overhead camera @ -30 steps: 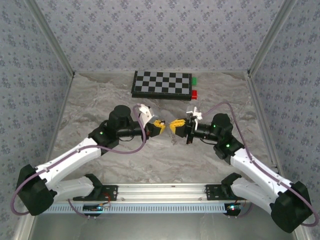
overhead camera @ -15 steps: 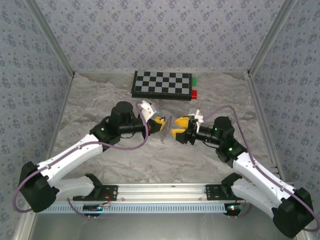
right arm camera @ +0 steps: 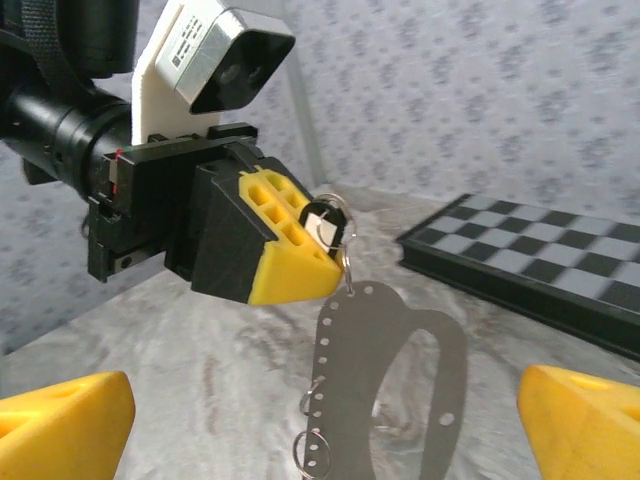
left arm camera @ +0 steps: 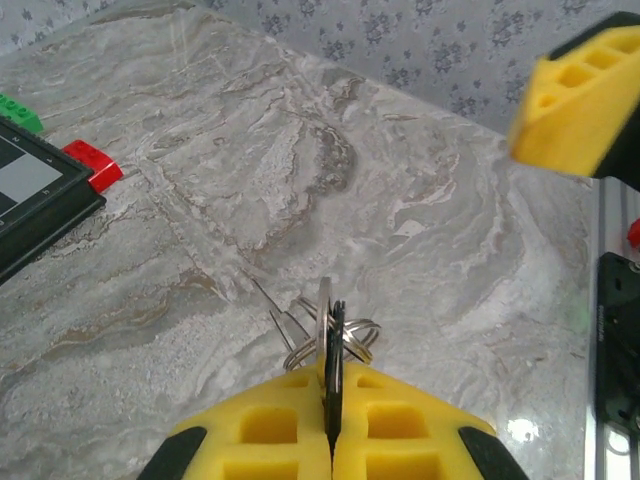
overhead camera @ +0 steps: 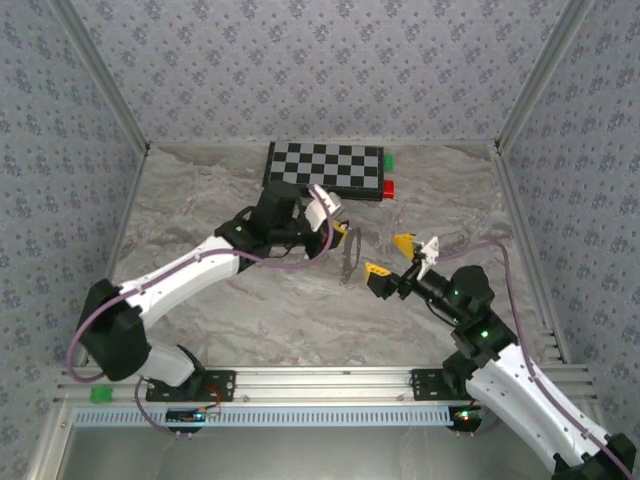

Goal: Put the keys on the keyring

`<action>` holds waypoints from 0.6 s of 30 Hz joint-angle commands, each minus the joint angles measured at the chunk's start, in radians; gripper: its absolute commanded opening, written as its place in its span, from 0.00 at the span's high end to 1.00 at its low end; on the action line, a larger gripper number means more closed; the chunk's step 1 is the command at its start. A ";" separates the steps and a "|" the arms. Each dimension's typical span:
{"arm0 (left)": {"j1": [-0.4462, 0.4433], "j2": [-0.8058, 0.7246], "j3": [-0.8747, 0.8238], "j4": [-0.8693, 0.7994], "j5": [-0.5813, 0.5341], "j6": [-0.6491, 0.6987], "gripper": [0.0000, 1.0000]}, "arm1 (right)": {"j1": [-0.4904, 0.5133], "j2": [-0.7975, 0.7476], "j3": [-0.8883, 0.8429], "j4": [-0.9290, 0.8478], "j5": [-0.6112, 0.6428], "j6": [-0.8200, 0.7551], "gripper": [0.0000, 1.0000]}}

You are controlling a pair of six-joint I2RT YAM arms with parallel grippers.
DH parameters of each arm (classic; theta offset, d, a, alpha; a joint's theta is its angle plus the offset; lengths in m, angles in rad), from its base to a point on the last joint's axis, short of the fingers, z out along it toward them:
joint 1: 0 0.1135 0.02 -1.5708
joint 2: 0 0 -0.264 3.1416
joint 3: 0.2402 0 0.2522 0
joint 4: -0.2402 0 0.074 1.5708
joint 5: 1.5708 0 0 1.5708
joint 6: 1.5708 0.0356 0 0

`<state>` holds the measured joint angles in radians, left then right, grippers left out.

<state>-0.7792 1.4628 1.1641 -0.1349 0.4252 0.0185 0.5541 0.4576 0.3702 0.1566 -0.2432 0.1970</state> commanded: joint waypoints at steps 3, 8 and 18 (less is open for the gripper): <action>-0.003 0.149 0.184 -0.063 -0.011 0.027 1.00 | -0.009 -0.124 -0.050 -0.112 0.269 -0.008 0.00; -0.003 0.325 0.406 -0.183 -0.024 0.064 1.00 | -0.022 -0.227 -0.098 -0.170 0.417 0.023 0.00; -0.053 0.592 0.724 -0.275 -0.087 -0.044 1.00 | -0.033 -0.283 -0.084 -0.244 0.526 0.081 0.00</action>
<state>-0.8005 2.0197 1.8156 -0.3740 0.3695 0.0200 0.5274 0.1951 0.2768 -0.0525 0.2260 0.2516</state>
